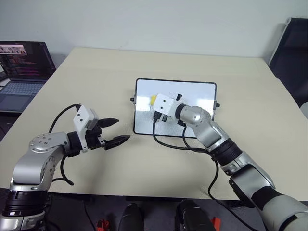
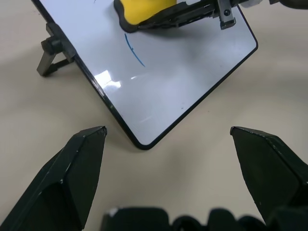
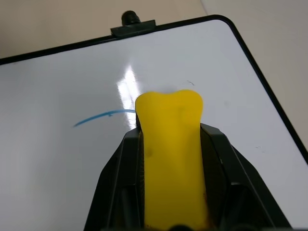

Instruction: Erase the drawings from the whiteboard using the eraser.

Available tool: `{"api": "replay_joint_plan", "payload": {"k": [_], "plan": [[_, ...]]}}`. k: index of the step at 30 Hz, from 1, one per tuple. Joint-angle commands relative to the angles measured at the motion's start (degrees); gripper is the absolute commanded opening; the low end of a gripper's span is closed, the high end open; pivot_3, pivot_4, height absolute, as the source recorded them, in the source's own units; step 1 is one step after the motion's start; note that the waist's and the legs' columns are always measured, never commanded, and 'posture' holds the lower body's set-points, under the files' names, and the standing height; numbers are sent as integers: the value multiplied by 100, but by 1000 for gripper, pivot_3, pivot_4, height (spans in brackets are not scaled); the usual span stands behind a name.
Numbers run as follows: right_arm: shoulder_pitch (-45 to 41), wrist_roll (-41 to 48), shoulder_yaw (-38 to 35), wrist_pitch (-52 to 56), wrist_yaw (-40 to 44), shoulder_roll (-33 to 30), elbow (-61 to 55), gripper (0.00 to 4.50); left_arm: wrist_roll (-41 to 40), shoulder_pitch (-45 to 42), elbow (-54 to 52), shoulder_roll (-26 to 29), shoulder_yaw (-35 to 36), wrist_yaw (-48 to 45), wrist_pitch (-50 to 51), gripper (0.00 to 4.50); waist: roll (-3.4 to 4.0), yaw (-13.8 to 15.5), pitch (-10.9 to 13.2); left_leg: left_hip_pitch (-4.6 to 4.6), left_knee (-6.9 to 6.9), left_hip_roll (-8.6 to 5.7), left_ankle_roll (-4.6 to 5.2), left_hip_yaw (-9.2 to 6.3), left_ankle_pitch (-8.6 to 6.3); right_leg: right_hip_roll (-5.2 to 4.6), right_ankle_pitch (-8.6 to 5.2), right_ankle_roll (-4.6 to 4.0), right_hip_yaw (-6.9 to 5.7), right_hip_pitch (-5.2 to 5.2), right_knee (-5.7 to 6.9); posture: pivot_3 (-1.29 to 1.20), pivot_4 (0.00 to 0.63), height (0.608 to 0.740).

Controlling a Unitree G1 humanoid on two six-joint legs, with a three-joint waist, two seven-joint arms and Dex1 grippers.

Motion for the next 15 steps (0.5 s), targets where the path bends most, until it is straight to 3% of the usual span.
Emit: {"api": "replay_joint_plan", "payload": {"k": [1,5,11,15], "plan": [[150,-1,248,133,742,-148,-146,1216,-55,-124,-84,17,45,-37,-115,4500,0,-1,0,0,-1,1,0,0,0,1,1,3,0,0,0,0,150,740],[324,-137,455,180,1262,-368,-435,1216,-40,-131,-68,12,45,-39,-124,4500,1,6,1,0,-3,0,-1,-1,-1,1,-4,9,-1,3,0,0,150,740],[-218,-625,73,-476,-272,-206,246,1216,-23,-152,-43,7,20,-59,-135,4500,1,3,1,1,7,-1,1,0,2,0,4,-6,2,1,2,0,150,740],[-253,-506,-71,-578,-324,-145,356,1216,-14,-164,-37,5,9,-74,-132,4500,0,16,0,0,9,-2,2,1,7,-3,6,-7,1,3,0,0,150,740]]}}
